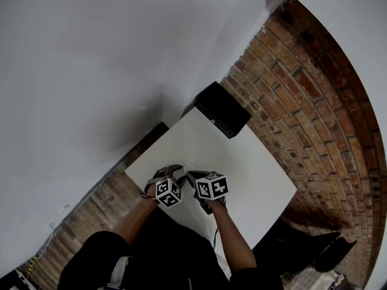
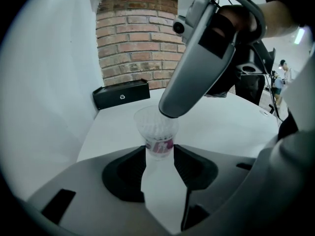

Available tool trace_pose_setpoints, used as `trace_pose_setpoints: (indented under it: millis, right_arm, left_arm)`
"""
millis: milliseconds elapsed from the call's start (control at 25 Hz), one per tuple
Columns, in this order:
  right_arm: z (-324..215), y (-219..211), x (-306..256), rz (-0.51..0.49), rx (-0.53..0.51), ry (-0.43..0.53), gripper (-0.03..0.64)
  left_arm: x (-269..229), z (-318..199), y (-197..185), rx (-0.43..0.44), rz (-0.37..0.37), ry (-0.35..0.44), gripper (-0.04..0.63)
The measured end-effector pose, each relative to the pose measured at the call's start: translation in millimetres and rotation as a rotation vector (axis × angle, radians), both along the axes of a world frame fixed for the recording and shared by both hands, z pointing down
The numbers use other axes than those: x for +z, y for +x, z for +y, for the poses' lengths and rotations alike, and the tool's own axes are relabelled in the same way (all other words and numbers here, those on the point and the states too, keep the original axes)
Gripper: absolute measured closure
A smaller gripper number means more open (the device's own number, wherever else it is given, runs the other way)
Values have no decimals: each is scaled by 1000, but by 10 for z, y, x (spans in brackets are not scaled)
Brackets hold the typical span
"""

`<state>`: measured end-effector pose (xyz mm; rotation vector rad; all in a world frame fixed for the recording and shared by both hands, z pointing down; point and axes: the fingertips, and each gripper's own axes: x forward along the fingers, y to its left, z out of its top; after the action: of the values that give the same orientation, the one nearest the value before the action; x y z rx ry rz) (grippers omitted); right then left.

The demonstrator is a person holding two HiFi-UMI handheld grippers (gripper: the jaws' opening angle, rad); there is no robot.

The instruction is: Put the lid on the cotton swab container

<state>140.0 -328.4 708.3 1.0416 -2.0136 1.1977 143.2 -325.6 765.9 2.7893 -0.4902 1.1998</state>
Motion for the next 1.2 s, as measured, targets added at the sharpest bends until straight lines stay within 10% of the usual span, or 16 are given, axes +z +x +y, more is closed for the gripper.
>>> trace_pose_setpoints:
  millis: [1200]
  right_arm:
    - [-187,190,-107,67,-9,146,595]
  left_arm:
    - [-97,-69,59,-80,65,62,407]
